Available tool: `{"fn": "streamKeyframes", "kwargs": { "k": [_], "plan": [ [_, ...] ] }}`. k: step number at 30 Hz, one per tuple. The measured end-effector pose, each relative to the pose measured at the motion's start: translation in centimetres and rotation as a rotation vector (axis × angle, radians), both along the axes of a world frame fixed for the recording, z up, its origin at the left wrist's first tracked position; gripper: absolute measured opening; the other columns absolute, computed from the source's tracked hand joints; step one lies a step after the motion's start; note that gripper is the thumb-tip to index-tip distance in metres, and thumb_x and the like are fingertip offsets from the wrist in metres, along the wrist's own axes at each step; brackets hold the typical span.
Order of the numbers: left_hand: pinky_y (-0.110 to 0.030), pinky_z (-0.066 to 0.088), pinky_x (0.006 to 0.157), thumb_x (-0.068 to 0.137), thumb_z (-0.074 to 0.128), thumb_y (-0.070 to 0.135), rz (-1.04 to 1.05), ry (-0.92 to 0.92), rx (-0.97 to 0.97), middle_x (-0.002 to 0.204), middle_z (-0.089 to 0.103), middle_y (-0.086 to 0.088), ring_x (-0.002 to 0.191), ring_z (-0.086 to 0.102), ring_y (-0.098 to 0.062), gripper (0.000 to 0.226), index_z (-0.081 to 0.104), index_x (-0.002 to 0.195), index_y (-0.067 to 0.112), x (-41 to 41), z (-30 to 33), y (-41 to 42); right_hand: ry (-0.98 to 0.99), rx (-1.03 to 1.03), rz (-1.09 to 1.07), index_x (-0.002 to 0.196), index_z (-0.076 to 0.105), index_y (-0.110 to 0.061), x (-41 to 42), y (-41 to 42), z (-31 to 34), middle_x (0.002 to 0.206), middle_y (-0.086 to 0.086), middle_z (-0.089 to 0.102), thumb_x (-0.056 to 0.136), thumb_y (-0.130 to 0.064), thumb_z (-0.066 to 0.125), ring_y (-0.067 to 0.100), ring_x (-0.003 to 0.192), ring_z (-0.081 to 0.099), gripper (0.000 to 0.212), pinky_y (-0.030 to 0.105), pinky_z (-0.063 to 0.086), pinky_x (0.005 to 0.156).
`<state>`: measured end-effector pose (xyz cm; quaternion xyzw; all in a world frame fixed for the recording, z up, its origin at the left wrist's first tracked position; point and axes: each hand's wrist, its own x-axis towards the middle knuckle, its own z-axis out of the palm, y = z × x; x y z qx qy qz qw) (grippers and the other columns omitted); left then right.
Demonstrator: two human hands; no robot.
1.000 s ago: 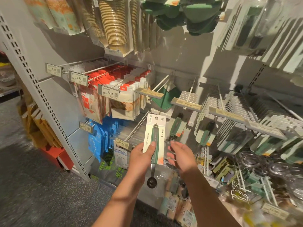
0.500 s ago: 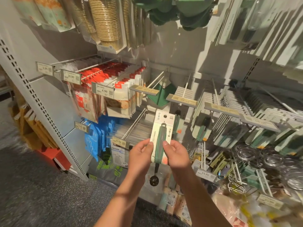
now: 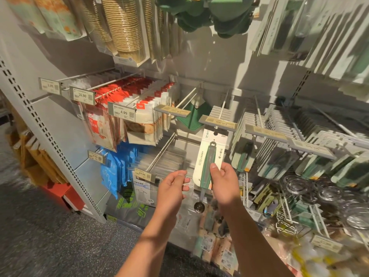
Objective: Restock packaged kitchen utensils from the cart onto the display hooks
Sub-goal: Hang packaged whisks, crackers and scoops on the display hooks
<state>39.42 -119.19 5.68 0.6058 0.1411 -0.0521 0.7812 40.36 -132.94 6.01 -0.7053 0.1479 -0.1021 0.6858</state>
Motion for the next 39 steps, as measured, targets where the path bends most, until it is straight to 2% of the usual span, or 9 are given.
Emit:
{"fn": "streamKeyframes", "kwargs": {
  "k": [7, 12, 16, 21, 25, 30, 32, 34, 39],
  "plan": [
    [-0.029, 0.044, 0.07, 0.107, 0.052, 0.022, 0.01, -0.017, -0.001, 0.098, 0.072, -0.004, 0.078, 0.058, -0.014, 0.02, 0.071, 0.108, 0.02, 0.2, 0.0, 0.6, 0.063, -0.063, -0.101, 0.133, 0.055, -0.007, 2.1, -0.4, 0.0, 0.113, 0.0, 0.059, 0.106, -0.033, 0.054, 0.017, 0.101, 0.055, 0.037, 0.037, 0.046, 0.093],
    [-0.029, 0.044, 0.07, 0.107, 0.051, 0.022, 0.003, -0.021, -0.012, 0.096, 0.07, -0.004, 0.077, 0.057, -0.014, 0.02, 0.07, 0.111, 0.019, 0.3, 0.0, 1.1, 0.158, -0.116, -0.158, 0.112, 0.053, -0.017, 5.4, -1.2, 1.0, 0.102, -0.002, 0.048, 0.103, -0.038, 0.06, 0.02, 0.096, 0.046, 0.024, 0.034, 0.038, 0.087],
    [-0.027, 0.044, 0.068, 0.107, 0.052, 0.023, -0.003, -0.018, -0.015, 0.095, 0.07, -0.003, 0.077, 0.057, -0.014, 0.019, 0.07, 0.111, 0.018, 0.4, -0.1, 1.1, 0.263, -0.166, -0.16, 0.125, 0.059, -0.009, 6.3, -1.7, 1.2, 0.122, 0.006, 0.061, 0.101, -0.039, 0.063, 0.029, 0.113, 0.057, 0.039, 0.038, 0.043, 0.099],
    [-0.026, 0.044, 0.068, 0.106, 0.053, 0.025, -0.053, 0.012, 0.048, 0.094, 0.07, -0.001, 0.074, 0.057, -0.012, 0.018, 0.07, 0.109, 0.021, 0.6, 0.0, 0.7, 0.306, -0.092, -0.04, 0.155, 0.036, -0.009, 3.4, -0.7, 0.2, 0.146, 0.004, 0.049, 0.102, -0.036, 0.063, 0.031, 0.139, 0.047, 0.066, 0.04, 0.037, 0.112],
    [-0.025, 0.043, 0.064, 0.106, 0.053, 0.026, -0.188, 0.035, 0.156, 0.095, 0.07, 0.0, 0.071, 0.057, -0.01, 0.018, 0.068, 0.114, 0.02, 0.7, -0.4, 0.2, 0.31, -0.034, -0.074, 0.143, 0.052, -0.009, 0.3, -0.9, -0.6, 0.137, 0.009, 0.059, 0.101, -0.034, 0.064, 0.024, 0.119, 0.058, 0.05, 0.029, 0.046, 0.091],
    [-0.027, 0.041, 0.063, 0.107, 0.051, 0.028, -0.42, 0.06, 0.314, 0.095, 0.069, -0.002, 0.07, 0.056, -0.012, 0.017, 0.065, 0.103, 0.021, -0.1, -1.1, -0.2, 0.347, -0.031, -0.164, 0.097, 0.068, 0.007, -4.9, -2.5, -2.0, 0.082, 0.028, 0.064, 0.101, -0.032, 0.065, 0.022, 0.075, 0.055, 0.039, 0.028, 0.043, 0.061],
    [-0.028, 0.04, 0.062, 0.105, 0.052, 0.032, -0.563, 0.067, 0.403, 0.093, 0.067, -0.005, 0.072, 0.056, -0.014, 0.02, 0.064, 0.097, 0.018, -0.9, -1.6, -0.8, 0.351, 0.0, -0.209, 0.075, 0.062, 0.0, -8.1, -3.3, -2.5, 0.06, 0.014, 0.052, 0.102, -0.029, 0.063, 0.02, 0.061, 0.045, 0.04, 0.024, 0.039, 0.05],
    [-0.029, 0.039, 0.063, 0.097, 0.051, 0.038, -0.728, 0.034, 0.491, 0.091, 0.062, -0.009, 0.075, 0.055, -0.017, 0.024, 0.061, 0.094, 0.016, -2.1, -2.2, -1.8, 0.356, 0.061, -0.235, 0.065, 0.055, -0.012, -11.4, -3.8, -3.2, 0.06, 0.006, 0.052, 0.102, -0.026, 0.062, 0.02, 0.06, 0.045, 0.04, 0.025, 0.037, 0.052],
    [-0.015, 0.043, 0.051, 0.106, 0.049, 0.014, -1.017, -0.011, 0.557, 0.081, 0.058, -0.005, 0.07, 0.055, -0.015, 0.023, 0.062, 0.089, 0.007, -6.6, -2.8, -6.2, 0.363, 0.17, -0.488, 0.093, 0.062, -0.005, -21.0, -5.4, -5.1, 0.087, 0.017, 0.051, 0.098, -0.025, 0.067, 0.026, 0.077, 0.046, 0.021, 0.026, 0.042, 0.055]
  ]
}}
